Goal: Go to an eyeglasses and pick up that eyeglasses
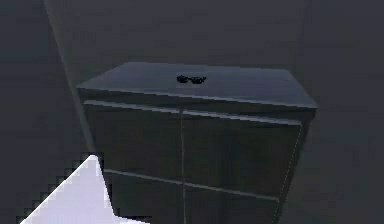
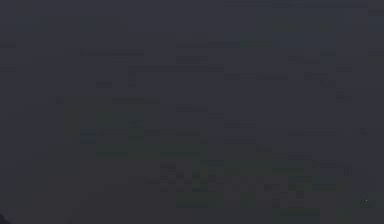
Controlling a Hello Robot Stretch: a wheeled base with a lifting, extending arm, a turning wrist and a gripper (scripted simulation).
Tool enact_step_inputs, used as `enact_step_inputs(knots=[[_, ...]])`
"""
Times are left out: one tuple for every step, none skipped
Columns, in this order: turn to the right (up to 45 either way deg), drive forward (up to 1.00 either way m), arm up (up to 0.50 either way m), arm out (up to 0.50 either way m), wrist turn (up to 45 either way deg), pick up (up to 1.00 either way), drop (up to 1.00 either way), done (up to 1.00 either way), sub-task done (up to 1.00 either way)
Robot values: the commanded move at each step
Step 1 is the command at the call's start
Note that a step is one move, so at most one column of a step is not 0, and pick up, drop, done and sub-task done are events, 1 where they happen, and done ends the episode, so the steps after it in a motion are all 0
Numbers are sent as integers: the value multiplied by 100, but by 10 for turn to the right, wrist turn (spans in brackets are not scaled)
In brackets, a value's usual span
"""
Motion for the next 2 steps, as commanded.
enact_step_inputs(knots=[[0,25,0,0,0,0,0,0,0],[-450,0,0,0,0,0,0,0,0]])
